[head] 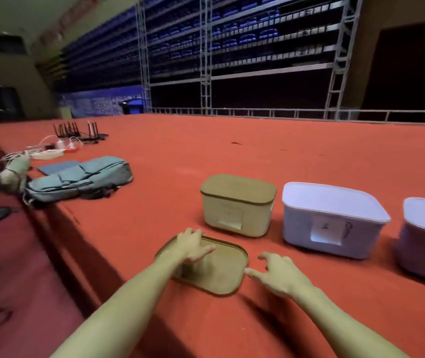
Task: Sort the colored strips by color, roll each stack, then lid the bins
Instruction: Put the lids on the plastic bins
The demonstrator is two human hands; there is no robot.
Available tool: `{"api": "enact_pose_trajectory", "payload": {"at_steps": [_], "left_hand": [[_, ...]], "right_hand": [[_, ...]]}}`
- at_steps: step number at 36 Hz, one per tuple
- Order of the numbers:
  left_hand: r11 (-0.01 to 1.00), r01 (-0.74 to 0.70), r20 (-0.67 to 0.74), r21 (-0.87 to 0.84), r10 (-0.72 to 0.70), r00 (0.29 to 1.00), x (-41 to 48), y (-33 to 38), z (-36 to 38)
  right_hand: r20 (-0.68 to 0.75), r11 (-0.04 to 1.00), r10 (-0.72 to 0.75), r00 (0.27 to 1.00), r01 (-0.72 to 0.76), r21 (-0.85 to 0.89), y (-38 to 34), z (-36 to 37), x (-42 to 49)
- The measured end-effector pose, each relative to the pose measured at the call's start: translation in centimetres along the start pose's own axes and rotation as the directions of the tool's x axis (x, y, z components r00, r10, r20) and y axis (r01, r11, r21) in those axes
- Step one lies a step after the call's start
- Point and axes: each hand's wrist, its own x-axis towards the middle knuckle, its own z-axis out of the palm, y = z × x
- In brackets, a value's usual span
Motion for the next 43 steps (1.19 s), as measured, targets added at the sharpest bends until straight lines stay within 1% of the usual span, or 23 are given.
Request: {"api": "enact_pose_trajectory", "payload": {"at_steps": [3,4,7,10,15,19,21,25,29,31,33,37,40,43], "left_hand": [[0.997,0.080,-0.003,-0.005,-0.080,0.997,1.1,-2.9,0.3],[0.995,0.100,-0.007,-0.016,-0.100,0.995,1.4,-3.6,0.4],[0.987,0.155,0.029,-0.041,-0.154,0.988,2.3,-5.1,1.0],[0.982,0.178,0.080,-0.067,-0.173,0.982,3.3,-5.7,1.6],[0.969,0.220,0.080,-0.109,-0.212,0.974,3.7,-5.8,1.6],[0.951,0.271,0.108,-0.151,-0.256,0.961,4.0,-6.3,1.4],[0.943,0.271,0.083,-0.194,-0.259,0.962,3.7,-6.0,1.1],[0.917,0.239,0.036,-0.319,-0.240,0.970,2.8,-4.8,0.2],[0.878,0.163,-0.041,-0.451,-0.203,0.978,2.1,-2.5,-0.7],[0.846,0.108,-0.073,-0.522,-0.170,0.983,1.4,-0.8,-1.4],[0.804,0.030,-0.111,-0.594,-0.119,0.987,0.5,1.1,-1.8],[0.679,-0.119,-0.202,-0.725,-0.044,0.978,-1.1,4.8,-2.0],[0.606,-0.177,-0.252,-0.775,-0.039,0.967,-2.0,6.9,-1.9],[0.578,-0.204,-0.266,-0.790,-0.024,0.964,-3.3,8.2,-0.6]], "right_hand": [[0.100,0.999,0.000,0.995,-0.004,0.035,-1.9,2.6,1.2],[0.114,0.999,-0.005,0.993,0.001,0.037,-2.6,3.3,1.6],[0.098,0.999,-0.033,0.995,0.031,0.016,-3.3,5.1,2.6],[0.076,0.999,-0.034,0.997,0.035,-0.013,-3.4,5.6,3.1],[0.069,0.999,-0.044,0.997,0.045,-0.008,-3.3,5.7,3.5],[0.055,0.999,-0.045,0.997,0.045,0.004,-3.5,5.7,3.5],[0.047,0.999,-0.038,0.998,0.037,0.026,-3.5,5.7,3.4],[-0.015,0.998,0.009,1.000,-0.008,0.058,-2.9,4.9,3.0],[-0.177,0.992,0.022,0.984,0.001,0.129,-1.6,2.6,2.5],[-0.225,0.984,0.057,0.973,-0.017,0.177,-0.8,1.1,2.1],[-0.269,0.969,0.115,0.956,-0.048,0.242,0.2,-0.6,1.5],[-0.347,0.930,0.199,0.916,-0.065,0.363,2.4,-3.9,-0.9],[-0.385,0.894,0.252,0.888,-0.061,0.445,4.1,-5.5,-3.5],[-0.414,0.896,0.275,0.867,-0.075,0.438,6.2,-5.9,-5.7]]}}
